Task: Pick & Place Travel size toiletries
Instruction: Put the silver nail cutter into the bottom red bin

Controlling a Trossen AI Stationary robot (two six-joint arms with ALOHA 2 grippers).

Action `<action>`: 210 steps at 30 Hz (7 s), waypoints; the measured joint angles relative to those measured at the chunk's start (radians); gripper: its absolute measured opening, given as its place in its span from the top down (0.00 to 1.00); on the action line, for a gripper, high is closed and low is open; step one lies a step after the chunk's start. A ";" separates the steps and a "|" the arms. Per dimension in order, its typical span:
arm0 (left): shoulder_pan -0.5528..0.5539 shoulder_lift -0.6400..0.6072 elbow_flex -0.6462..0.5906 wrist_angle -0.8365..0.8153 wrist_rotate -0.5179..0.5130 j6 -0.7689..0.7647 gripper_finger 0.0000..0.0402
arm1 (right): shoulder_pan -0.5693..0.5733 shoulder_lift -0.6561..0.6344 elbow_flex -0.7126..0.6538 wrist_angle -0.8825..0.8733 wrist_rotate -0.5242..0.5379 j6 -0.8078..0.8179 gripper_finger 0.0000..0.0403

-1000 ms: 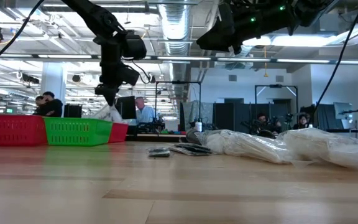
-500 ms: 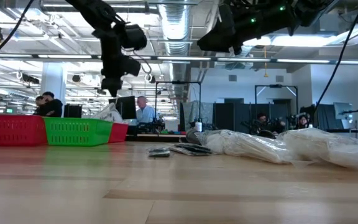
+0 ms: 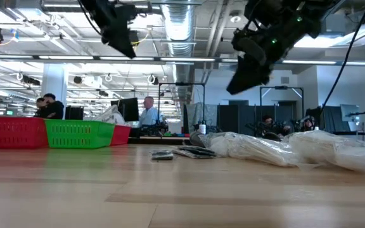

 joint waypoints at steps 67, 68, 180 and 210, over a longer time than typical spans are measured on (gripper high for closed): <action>-0.317 0.019 -0.303 0.394 0.047 -0.161 0.75 | 0.046 0.190 -0.056 -0.291 0.274 0.398 0.52; -0.317 0.019 -0.303 0.394 0.047 -0.161 0.75 | 0.046 0.190 -0.056 -0.299 0.274 0.394 0.52; -0.317 -0.018 -0.304 0.552 0.070 -0.136 0.75 | 0.013 0.277 0.398 0.048 -0.112 -0.392 0.98; -0.317 -0.086 -0.303 0.627 0.151 -0.130 0.75 | 0.011 0.261 0.398 0.292 -0.261 -0.421 0.98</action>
